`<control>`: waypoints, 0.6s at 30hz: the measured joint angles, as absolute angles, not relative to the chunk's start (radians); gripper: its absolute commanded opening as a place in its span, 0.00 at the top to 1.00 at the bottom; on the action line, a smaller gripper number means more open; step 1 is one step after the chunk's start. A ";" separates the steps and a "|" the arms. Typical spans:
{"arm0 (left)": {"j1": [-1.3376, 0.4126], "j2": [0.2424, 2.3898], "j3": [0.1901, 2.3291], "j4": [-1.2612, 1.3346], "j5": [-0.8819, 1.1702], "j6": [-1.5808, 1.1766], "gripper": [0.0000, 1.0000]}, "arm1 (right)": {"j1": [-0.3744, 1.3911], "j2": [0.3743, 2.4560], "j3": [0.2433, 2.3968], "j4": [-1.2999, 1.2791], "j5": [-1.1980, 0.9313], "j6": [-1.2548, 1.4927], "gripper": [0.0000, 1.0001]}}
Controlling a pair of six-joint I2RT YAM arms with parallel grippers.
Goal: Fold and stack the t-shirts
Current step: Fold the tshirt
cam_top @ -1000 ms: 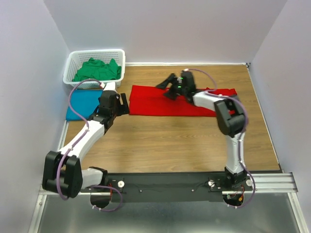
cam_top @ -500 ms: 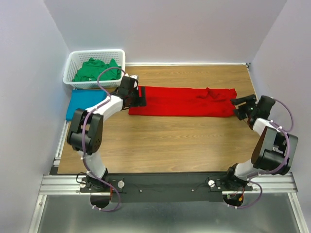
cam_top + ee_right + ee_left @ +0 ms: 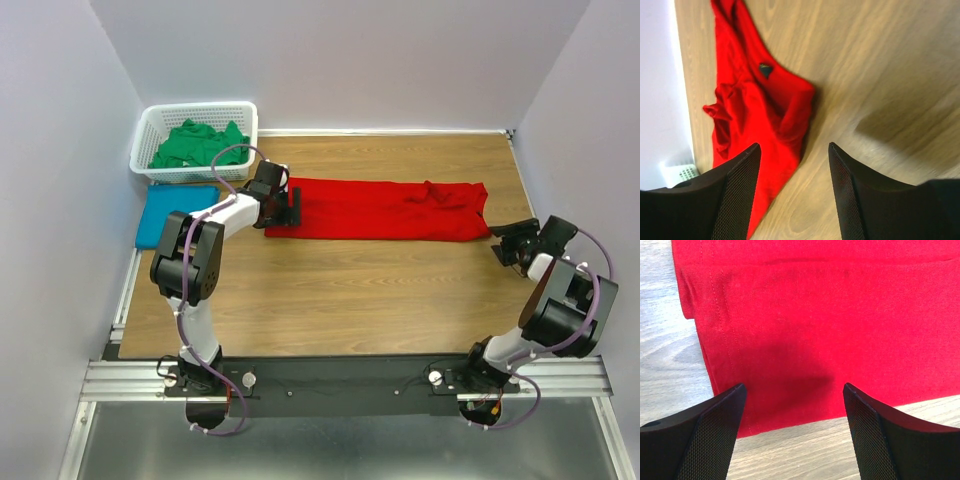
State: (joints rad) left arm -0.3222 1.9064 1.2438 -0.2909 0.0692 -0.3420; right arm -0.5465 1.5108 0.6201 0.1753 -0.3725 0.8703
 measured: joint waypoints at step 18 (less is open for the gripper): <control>-0.323 1.880 1.195 -0.241 0.056 -0.341 0.14 | -0.558 1.610 0.662 0.186 -0.371 0.855 0.43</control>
State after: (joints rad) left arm -0.3229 1.8801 1.1950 -0.2409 0.0555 -0.3408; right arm -0.5579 1.6104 0.6624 0.1860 -0.3714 0.8555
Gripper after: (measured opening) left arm 0.863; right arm 0.568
